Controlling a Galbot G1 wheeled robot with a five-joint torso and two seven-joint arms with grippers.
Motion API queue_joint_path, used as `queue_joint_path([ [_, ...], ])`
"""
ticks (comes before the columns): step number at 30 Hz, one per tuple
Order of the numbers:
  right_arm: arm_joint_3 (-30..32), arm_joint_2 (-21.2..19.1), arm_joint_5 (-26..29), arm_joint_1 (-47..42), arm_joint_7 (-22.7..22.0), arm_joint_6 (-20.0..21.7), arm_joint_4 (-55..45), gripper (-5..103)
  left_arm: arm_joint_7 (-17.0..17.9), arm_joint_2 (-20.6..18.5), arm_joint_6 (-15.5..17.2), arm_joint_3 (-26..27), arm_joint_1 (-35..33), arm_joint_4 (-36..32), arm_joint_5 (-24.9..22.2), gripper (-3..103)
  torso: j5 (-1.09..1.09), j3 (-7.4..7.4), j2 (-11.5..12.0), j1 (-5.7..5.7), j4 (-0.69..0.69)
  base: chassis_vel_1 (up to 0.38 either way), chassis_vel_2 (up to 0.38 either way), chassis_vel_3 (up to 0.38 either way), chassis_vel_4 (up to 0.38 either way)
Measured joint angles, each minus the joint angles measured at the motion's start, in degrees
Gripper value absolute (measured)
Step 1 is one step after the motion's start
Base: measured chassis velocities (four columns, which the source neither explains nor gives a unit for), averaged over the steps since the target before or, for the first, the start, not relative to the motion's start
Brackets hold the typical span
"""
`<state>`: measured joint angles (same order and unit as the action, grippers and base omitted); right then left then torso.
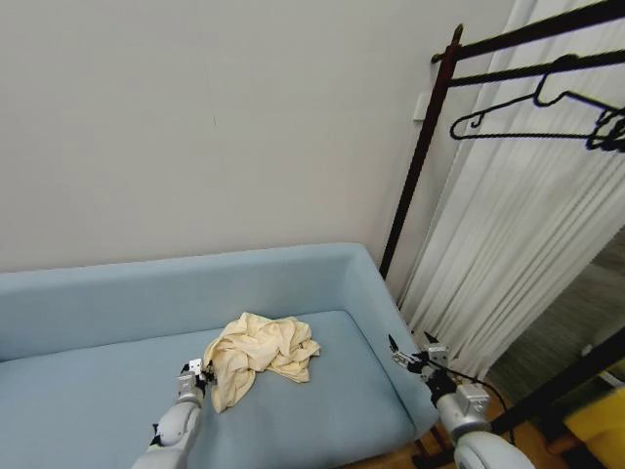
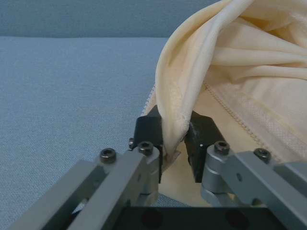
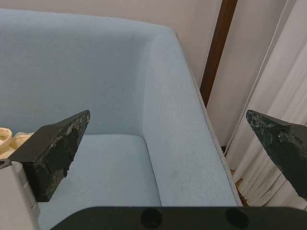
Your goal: Pick up the clothes from the sofa and hang them on the clothes hanger.
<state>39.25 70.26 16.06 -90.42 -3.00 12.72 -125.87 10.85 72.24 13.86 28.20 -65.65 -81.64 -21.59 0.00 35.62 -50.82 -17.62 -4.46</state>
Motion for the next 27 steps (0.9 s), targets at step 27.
queue_joint_path([
  [27,-16.7,-8.5,15.0,16.4,-9.8,6.9,7.6,100,-0.4,-4.0,-1.2,2.4,-3.9,-14.0,-0.7,1,0.00,0.01,0.0,0.00,0.01,0.000,0.000,0.000,0.000],
])
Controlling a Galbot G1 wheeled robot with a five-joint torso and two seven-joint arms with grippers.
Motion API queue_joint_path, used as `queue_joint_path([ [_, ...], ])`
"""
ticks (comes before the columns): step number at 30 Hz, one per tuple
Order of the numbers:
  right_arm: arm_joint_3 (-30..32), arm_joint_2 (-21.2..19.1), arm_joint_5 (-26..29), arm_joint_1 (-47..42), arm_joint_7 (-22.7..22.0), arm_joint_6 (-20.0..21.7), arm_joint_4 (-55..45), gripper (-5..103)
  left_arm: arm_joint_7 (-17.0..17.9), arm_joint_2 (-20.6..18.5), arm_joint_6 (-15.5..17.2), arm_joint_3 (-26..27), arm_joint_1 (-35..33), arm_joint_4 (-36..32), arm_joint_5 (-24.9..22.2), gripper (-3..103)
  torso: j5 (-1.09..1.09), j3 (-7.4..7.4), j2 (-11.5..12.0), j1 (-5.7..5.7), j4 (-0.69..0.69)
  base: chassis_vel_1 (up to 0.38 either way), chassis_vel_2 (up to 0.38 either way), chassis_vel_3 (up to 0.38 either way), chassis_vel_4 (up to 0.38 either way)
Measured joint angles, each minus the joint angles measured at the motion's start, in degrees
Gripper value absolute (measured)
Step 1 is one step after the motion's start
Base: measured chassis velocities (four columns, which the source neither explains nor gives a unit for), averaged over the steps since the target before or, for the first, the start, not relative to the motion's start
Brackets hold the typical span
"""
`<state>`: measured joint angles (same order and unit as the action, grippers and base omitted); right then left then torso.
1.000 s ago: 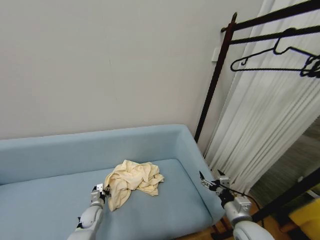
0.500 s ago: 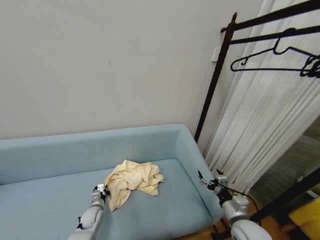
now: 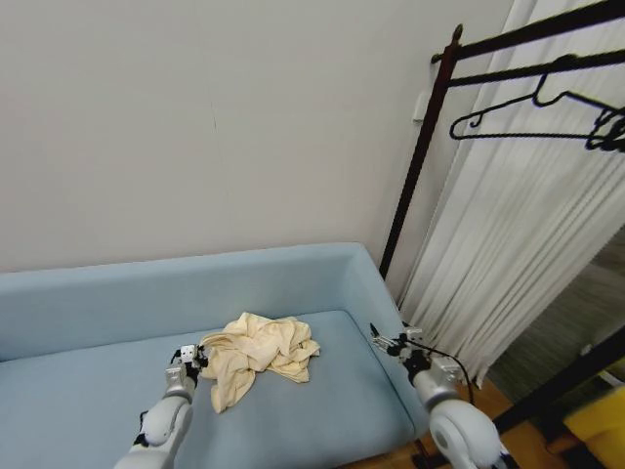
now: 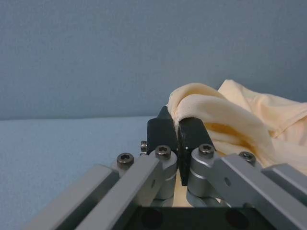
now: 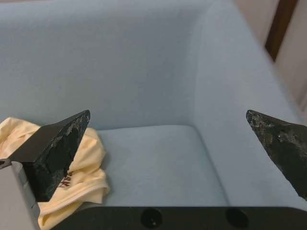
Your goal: Pick up the clothes from the sofa and hang them on the clothes hanger.
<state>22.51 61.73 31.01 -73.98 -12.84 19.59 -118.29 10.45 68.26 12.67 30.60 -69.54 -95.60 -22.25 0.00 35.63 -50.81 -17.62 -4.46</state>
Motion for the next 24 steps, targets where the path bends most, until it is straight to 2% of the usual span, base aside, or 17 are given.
queue_joint_path([
  [2,-5.9,-1.4,1.4,3.7,-1.5,0.1,3.4,100,0.4,-0.1,0.3,-0.3,-0.1,-2.1,-0.6,1,0.00,0.00,0.0,0.00,0.01,0.000,0.000,0.000,0.000],
  [8,-12.2,-1.3,3.7,9.6,-3.9,0.4,8.2,100,0.5,-0.2,0.6,-1.6,0.0,-4.6,-1.1,1,0.00,0.00,0.0,0.00,-0.03,0.000,0.000,0.000,0.000],
  [11,-17.1,0.1,6.2,15.1,-6.6,1.1,12.5,100,0.9,-0.5,1.1,-1.9,0.2,-6.2,-1.3,1,-0.02,0.00,0.0,0.00,0.00,0.000,0.000,0.000,0.000],
  [13,-22.9,2.2,7.5,20.9,-8.9,1.2,18.6,100,1.8,-1.2,1.9,-1.8,0.3,-8.7,-2.1,1,0.00,0.01,0.0,0.00,0.00,0.000,0.000,0.000,0.000],
  [14,-22.9,2.2,7.5,20.9,-8.9,1.2,18.6,100,1.8,-1.2,1.9,-1.8,0.3,-8.7,-2.1,1,0.00,0.01,0.0,0.00,0.00,0.000,0.000,0.000,0.000],
  [19,-30.8,6.1,9.6,28.8,-10.8,1.1,26.7,100,2.8,-2.6,2.8,-1.1,-0.5,-13.3,-3.7,1,-0.01,0.00,0.0,0.00,0.02,0.000,0.000,0.000,0.000],
  [24,-34.8,9.1,10.2,32.9,-11.4,0.6,32.8,100,3.2,-3.7,3.2,-0.8,-0.5,-15.9,-4.8,1,-0.02,0.00,0.0,0.00,-0.01,0.000,0.000,0.000,0.000],
])
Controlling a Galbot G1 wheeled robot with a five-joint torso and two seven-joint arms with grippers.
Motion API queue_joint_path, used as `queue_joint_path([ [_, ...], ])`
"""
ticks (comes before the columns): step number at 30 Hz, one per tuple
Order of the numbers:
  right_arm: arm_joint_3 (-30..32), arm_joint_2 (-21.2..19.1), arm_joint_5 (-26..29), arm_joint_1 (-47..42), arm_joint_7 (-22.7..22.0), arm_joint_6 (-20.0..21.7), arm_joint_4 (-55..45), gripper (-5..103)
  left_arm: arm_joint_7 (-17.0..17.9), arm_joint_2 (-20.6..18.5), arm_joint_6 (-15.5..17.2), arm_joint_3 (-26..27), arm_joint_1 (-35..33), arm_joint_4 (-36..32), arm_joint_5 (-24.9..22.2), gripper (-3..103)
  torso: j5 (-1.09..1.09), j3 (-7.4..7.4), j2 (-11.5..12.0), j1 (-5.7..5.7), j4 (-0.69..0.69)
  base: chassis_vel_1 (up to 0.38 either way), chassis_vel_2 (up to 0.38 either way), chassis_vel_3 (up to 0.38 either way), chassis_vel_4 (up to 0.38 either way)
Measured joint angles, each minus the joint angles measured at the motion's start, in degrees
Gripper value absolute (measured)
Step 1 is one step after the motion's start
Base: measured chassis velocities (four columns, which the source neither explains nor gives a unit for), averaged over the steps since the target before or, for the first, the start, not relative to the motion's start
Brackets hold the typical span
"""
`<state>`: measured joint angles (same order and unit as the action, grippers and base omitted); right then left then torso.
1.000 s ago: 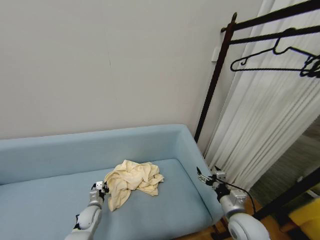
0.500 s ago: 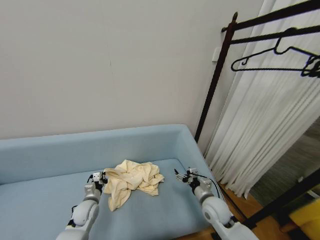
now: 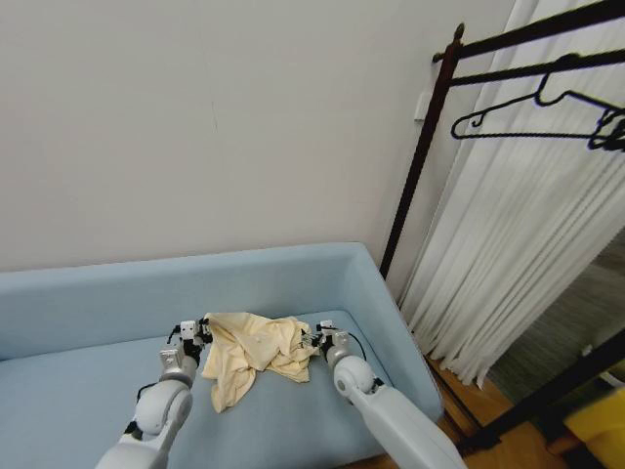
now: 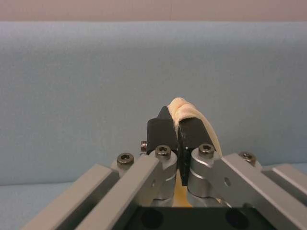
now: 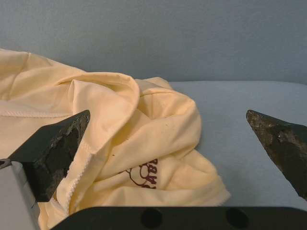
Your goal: Pick up the clothes from the sofa and hang them on the clothes hanger.
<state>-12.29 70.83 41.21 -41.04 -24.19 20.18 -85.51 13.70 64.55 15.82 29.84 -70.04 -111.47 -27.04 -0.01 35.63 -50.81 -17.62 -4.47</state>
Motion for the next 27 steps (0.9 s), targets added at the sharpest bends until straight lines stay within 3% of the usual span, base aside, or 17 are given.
queue_joint_path([
  [12,-4.2,7.5,0.5,4.4,-1.2,-1.6,10.7,100,1.7,-1.4,1.0,0.1,1.2,-2.1,-1.5,1,0.00,0.00,0.0,0.00,0.01,0.000,0.000,0.000,0.000],
  [15,-4.6,8.4,0.3,4.5,-1.6,-1.7,11.6,93,1.9,-1.6,1.1,0.1,1.4,-2.1,-1.5,1,0.00,0.00,0.0,0.00,0.00,0.000,0.000,0.000,0.000],
  [18,-4.7,8.7,0.2,4.5,-1.8,-1.8,12.0,93,1.9,-1.6,1.2,0.1,1.5,-2.1,-1.7,1,0.00,-0.01,0.0,0.00,0.00,0.000,0.000,0.000,0.000],
  [21,-4.8,8.8,-0.2,4.0,-1.9,-1.9,12.5,83,1.9,-1.6,1.3,0.0,1.6,-2.1,-1.8,1,0.01,-0.01,0.0,0.00,0.00,0.000,0.000,0.000,0.000],
  [27,-5.0,9.4,-0.9,3.6,-1.8,-2.2,13.4,77,1.9,-1.4,1.3,-0.2,1.7,-1.9,-1.8,1,0.01,-0.01,0.0,0.00,0.00,0.000,0.000,0.000,0.000],
])
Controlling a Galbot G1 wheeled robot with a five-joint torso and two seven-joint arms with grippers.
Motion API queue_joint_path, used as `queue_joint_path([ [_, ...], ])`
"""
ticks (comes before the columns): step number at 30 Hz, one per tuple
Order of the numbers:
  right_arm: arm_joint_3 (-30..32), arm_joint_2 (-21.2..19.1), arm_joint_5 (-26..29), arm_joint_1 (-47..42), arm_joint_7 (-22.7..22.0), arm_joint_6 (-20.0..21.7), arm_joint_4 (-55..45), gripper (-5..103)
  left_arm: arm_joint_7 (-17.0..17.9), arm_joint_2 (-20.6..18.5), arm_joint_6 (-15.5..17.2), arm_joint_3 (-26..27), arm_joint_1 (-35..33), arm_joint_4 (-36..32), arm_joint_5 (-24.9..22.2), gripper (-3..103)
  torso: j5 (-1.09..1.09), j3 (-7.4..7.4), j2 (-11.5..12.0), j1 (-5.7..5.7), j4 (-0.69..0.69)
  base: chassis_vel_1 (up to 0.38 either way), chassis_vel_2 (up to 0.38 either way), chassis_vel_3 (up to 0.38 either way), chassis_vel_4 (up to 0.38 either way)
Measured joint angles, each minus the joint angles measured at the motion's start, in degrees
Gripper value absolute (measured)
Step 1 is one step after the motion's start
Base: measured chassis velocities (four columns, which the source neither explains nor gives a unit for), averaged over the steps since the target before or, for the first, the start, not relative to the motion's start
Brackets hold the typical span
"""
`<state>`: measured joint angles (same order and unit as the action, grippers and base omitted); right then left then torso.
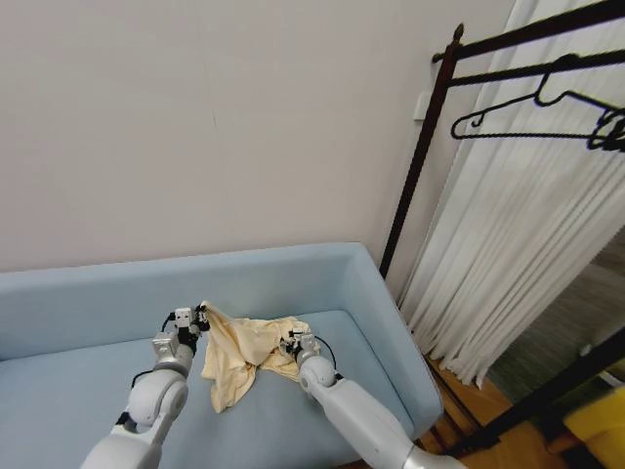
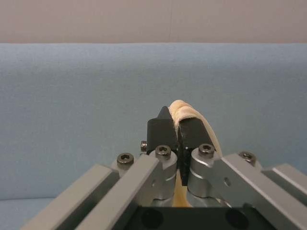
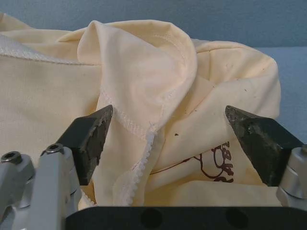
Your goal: Pick up the clothes from the sofa and hang them on the clothes hanger.
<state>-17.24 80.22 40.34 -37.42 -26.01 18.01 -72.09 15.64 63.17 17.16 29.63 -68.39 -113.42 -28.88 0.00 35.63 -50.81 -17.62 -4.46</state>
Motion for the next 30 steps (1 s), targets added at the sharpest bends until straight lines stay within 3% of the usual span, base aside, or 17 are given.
queue_joint_path([
  [1,-0.1,0.1,-0.2,0.0,0.1,-0.1,0.2,71,0.0,0.0,0.0,0.0,0.1,0.0,0.0,1,0.00,0.00,0.0,0.00,0.00,0.000,0.000,0.000,0.000],
  [3,-0.2,0.3,-0.3,0.0,0.2,-0.1,0.4,71,0.0,0.0,0.0,0.0,0.1,0.0,0.0,1,0.00,0.00,0.0,0.00,0.00,0.000,0.000,0.000,0.000],
  [6,-0.4,0.9,-0.6,0.0,0.3,-0.2,1.2,59,0.0,-0.1,0.0,0.0,0.2,0.1,-0.1,1,0.00,0.00,0.0,0.00,0.00,0.000,0.000,0.000,0.000],
  [21,-0.9,1.0,-1.9,-0.6,0.7,-0.9,2.1,51,0.0,0.4,0.1,-0.1,0.2,0.1,-0.2,1,0.00,0.00,0.0,0.00,0.00,0.000,0.000,0.000,0.000],
  [25,-0.9,1.0,-2.0,-0.6,0.7,-1.0,2.1,35,0.0,0.4,0.1,-0.1,0.1,0.1,-0.2,1,0.00,0.00,0.0,0.00,0.00,0.000,0.000,0.000,0.000],
  [30,-1.0,1.0,-2.0,-0.6,0.7,-1.0,2.1,28,0.0,0.4,0.1,0.0,0.0,0.0,-0.2,1,0.00,0.00,0.0,0.00,0.00,0.000,0.000,0.000,0.000],
])
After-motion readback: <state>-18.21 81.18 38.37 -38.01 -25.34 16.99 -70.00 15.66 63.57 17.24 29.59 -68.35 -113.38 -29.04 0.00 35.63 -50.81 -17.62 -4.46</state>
